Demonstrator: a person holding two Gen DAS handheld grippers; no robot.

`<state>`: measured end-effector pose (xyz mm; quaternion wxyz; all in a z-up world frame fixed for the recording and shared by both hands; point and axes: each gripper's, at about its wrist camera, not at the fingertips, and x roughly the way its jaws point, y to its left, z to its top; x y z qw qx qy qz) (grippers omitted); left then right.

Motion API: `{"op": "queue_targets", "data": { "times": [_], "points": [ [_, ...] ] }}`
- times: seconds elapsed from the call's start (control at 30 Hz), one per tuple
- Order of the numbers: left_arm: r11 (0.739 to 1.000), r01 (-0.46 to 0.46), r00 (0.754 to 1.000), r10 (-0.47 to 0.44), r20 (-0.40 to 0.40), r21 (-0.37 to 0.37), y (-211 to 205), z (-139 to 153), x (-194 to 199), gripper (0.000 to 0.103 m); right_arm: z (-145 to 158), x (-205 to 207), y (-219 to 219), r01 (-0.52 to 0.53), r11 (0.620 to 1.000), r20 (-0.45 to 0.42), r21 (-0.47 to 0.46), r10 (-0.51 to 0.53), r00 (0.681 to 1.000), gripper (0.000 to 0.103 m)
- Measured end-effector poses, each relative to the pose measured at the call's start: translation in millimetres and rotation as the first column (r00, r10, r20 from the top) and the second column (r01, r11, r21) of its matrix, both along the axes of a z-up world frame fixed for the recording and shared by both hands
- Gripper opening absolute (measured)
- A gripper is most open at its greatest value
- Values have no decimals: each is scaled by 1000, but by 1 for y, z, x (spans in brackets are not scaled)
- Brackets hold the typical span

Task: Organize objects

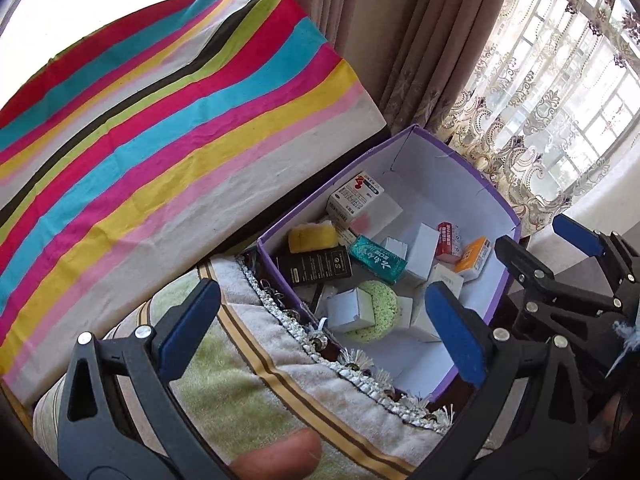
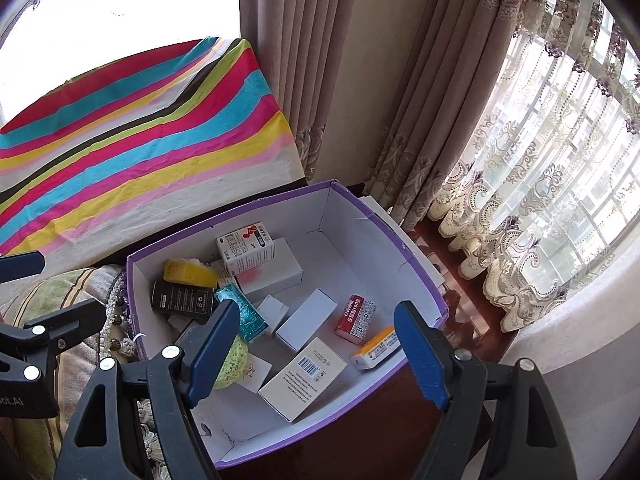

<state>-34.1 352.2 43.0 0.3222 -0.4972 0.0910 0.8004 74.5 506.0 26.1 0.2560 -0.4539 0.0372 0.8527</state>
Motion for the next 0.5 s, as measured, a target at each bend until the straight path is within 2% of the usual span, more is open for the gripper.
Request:
{"op": "queue_targets", "data": {
  "times": [0.23, 0.5],
  "points": [
    [995, -104, 994, 104, -38, 0, -7, -7, 5, 103, -1, 4, 11, 26, 999, -10, -27, -26, 1000, 80],
    [996, -85, 996, 85, -36, -12, -5, -15, 11, 103, 3, 3, 6, 6, 1000, -19, -28, -7, 1000, 80]
  ]
}}
